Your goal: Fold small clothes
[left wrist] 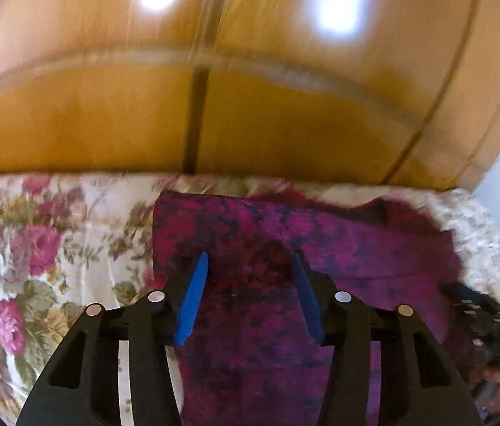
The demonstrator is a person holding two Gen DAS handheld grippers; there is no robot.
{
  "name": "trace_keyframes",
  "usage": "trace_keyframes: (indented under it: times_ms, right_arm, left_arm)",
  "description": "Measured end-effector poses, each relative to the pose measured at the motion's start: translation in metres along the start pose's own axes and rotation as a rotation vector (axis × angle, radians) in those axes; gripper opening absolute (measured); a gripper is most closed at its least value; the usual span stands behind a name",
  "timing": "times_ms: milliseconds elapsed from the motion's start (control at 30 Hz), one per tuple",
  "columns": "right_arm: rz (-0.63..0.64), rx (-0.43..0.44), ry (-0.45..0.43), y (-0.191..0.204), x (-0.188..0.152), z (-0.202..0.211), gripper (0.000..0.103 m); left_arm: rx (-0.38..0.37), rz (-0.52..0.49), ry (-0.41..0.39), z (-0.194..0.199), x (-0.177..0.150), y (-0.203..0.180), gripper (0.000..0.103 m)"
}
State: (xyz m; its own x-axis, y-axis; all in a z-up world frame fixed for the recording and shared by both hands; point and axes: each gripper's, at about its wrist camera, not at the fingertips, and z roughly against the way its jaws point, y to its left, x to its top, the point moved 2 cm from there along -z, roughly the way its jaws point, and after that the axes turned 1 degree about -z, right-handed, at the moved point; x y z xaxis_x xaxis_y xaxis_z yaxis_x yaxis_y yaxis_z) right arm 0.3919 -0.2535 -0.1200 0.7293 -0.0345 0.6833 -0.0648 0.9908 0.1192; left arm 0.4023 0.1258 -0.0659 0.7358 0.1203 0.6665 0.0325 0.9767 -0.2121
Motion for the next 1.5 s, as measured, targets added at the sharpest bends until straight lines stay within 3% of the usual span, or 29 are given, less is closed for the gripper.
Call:
trace_keyframes:
  times_ms: [167,333,467,567,633,733,1000,1200,1233,1300,1500]
  right_arm:
    - [0.014,-0.004,-0.007,0.001,0.0,-0.002,0.054]
    - [0.01,-0.008,-0.022,0.001,-0.002,-0.002,0.055]
    - [0.011,-0.011,-0.027,0.001,-0.003,-0.002,0.055]
    - [0.012,-0.013,-0.026,0.002,-0.002,-0.002,0.055]
    - [0.015,-0.016,-0.027,0.002,-0.003,-0.002,0.055]
    - [0.017,-0.02,-0.028,0.002,-0.003,-0.003,0.055]
    - [0.029,-0.031,-0.03,0.004,-0.002,-0.001,0.056]
    - [0.063,-0.084,-0.029,0.012,-0.001,0.002,0.057]
    - [0.066,-0.097,-0.027,0.014,-0.001,0.004,0.06]
    - [0.048,-0.149,-0.023,0.011,-0.001,0.007,0.09]
    - [-0.015,-0.092,-0.005,-0.001,-0.011,0.025,0.093]
  left_arm:
    - [-0.017,0.002,-0.003,-0.014,-0.011,0.018,0.047]
    - [0.029,0.095,-0.041,0.018,-0.015,0.026,0.049]
    - [0.024,0.064,-0.081,0.045,-0.041,0.014,0.049]
    - [0.097,0.003,-0.037,0.033,-0.059,0.004,0.049]
    - [0.09,0.06,0.009,0.018,-0.063,0.013,0.062]
    - [0.079,0.128,0.011,0.02,-0.06,0.023,0.064]
    - [0.099,0.071,-0.077,0.08,-0.077,0.001,0.064]
    - [0.09,0.048,-0.087,0.111,-0.107,-0.01,0.064]
    - [0.092,0.043,-0.086,0.114,-0.112,-0.011,0.064]
    - [0.099,0.027,-0.086,0.118,-0.117,-0.016,0.064]
    - [0.103,0.007,-0.081,0.135,-0.136,-0.018,0.064]
